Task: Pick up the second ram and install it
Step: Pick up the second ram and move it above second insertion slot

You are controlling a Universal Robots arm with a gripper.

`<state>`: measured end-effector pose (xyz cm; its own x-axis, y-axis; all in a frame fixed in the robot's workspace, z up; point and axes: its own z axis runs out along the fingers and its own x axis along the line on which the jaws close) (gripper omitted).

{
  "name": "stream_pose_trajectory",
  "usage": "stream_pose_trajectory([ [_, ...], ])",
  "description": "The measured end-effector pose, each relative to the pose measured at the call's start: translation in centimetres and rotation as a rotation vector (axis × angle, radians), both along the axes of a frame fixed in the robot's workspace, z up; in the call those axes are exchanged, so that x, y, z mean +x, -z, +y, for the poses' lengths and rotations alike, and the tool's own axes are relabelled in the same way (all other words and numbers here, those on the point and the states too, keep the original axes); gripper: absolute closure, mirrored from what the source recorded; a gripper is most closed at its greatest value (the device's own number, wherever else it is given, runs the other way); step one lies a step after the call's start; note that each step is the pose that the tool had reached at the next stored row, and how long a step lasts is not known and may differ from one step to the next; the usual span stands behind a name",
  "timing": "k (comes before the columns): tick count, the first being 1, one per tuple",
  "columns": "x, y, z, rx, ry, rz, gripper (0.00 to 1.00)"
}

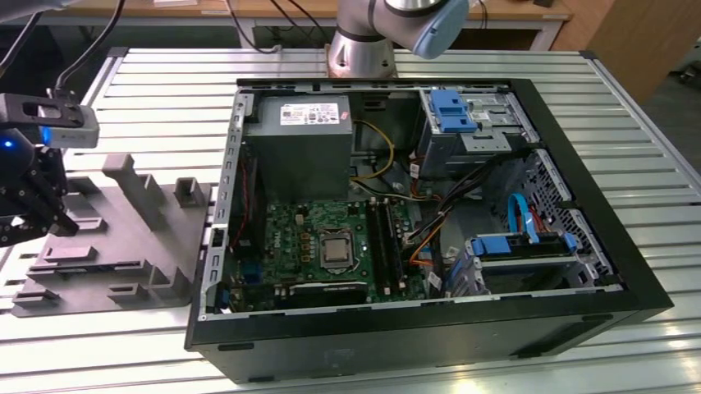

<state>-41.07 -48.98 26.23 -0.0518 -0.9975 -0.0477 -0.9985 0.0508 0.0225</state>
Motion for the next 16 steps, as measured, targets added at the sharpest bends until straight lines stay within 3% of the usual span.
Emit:
stream_pose_trajectory([
  [16, -0.8, 2.01, -0.15, 0.0010, -0.025, 0.0000, 0.89],
])
